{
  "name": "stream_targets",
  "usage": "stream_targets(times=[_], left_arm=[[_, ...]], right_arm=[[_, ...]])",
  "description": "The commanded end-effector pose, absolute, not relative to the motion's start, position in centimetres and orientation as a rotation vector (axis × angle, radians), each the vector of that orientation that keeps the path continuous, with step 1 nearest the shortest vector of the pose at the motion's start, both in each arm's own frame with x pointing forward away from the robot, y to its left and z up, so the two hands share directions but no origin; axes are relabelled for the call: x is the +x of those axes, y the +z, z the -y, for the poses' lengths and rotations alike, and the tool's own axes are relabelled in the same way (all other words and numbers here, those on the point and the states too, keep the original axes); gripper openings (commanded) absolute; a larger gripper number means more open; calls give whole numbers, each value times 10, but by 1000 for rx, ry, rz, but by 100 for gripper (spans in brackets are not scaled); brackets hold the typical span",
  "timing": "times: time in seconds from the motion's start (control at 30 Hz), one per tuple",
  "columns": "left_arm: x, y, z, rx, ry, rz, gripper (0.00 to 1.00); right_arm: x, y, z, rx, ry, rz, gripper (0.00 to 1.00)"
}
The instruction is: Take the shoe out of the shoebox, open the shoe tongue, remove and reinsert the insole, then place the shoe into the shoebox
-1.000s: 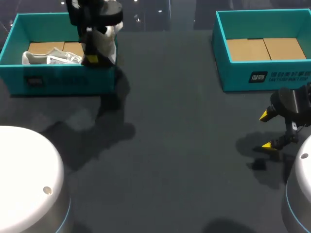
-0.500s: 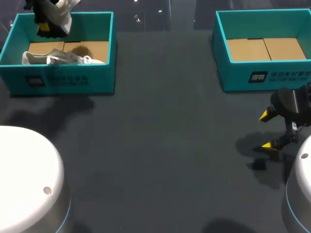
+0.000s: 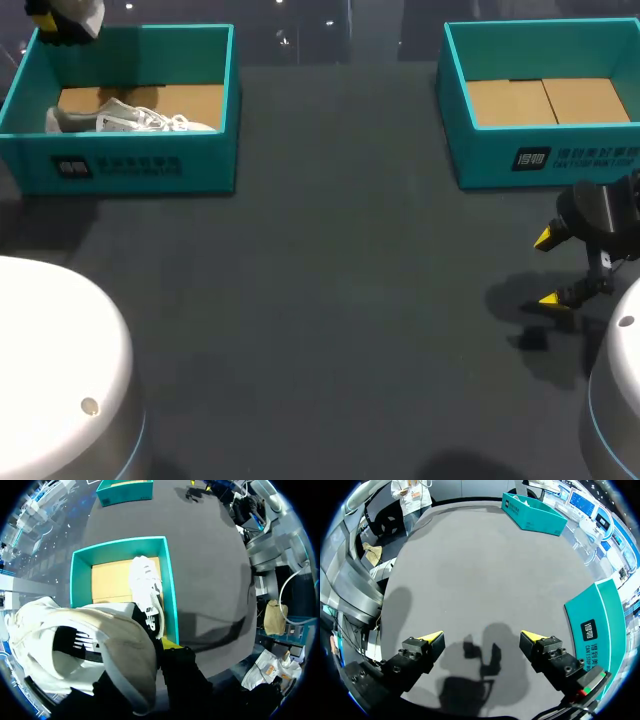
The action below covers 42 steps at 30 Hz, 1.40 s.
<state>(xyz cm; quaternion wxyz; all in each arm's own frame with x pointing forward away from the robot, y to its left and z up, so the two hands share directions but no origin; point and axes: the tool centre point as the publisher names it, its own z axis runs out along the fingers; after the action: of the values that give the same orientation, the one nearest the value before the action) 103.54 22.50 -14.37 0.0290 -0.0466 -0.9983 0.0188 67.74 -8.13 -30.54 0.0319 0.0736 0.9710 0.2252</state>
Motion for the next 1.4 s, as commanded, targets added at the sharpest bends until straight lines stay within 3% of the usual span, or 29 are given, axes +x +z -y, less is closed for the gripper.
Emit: stream_targets(times=[0.03, 0.2, 0.33, 0.8, 1.07, 1.4], left_arm=[[1070, -151, -236, -245, 71, 2923, 0], [1086, -167, -240, -476, 81, 2879, 0], [1086, -176, -258, -1031, -42, 2845, 0], [1090, -178, -267, -1047, -115, 2851, 0], [1109, -179, -316, -1851, -289, 2358, 0], [1110, -181, -313, -1894, -320, 2333, 0]], right_arm=[[676, -306, 81, 227, 689, -2988, 100], [676, -306, 81, 227, 689, -2988, 100], [676, -306, 81, 227, 689, -2988, 100], [676, -306, 81, 227, 689, -2988, 100], [676, -306, 81, 227, 689, -2988, 100], [676, -306, 81, 227, 689, -2988, 100]])
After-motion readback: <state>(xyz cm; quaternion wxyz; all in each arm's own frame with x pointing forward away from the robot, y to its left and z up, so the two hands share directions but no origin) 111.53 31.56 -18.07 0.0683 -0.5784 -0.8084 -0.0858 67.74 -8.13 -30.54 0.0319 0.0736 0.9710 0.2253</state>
